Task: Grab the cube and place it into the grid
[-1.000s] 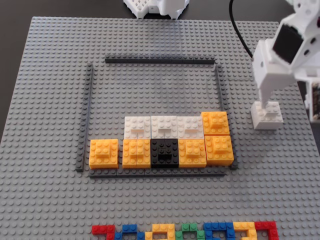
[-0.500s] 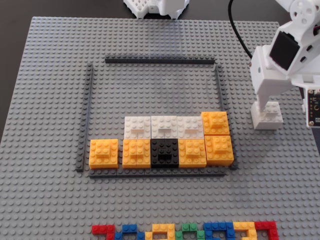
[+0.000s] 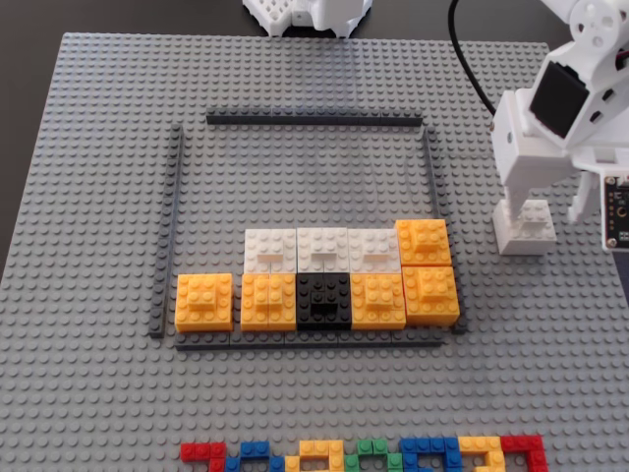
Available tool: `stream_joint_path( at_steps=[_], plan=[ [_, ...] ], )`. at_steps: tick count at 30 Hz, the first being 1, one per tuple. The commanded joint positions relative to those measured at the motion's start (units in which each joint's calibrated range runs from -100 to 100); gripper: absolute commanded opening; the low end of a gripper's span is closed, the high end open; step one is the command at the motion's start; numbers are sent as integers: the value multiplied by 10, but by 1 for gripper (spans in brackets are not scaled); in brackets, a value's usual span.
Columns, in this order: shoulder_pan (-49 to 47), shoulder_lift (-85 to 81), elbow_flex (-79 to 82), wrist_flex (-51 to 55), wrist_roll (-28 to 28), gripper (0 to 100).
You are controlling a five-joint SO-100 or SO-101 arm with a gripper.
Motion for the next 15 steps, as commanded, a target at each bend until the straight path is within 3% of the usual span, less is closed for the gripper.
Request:
stream_joint_path(
  at_steps=[1,6,15],
  plan=[
    [6,-13,-1,-3,3,15],
    [6,-13,1,-3,3,5],
    [7,-17,1,-3,4,2]
  ],
)
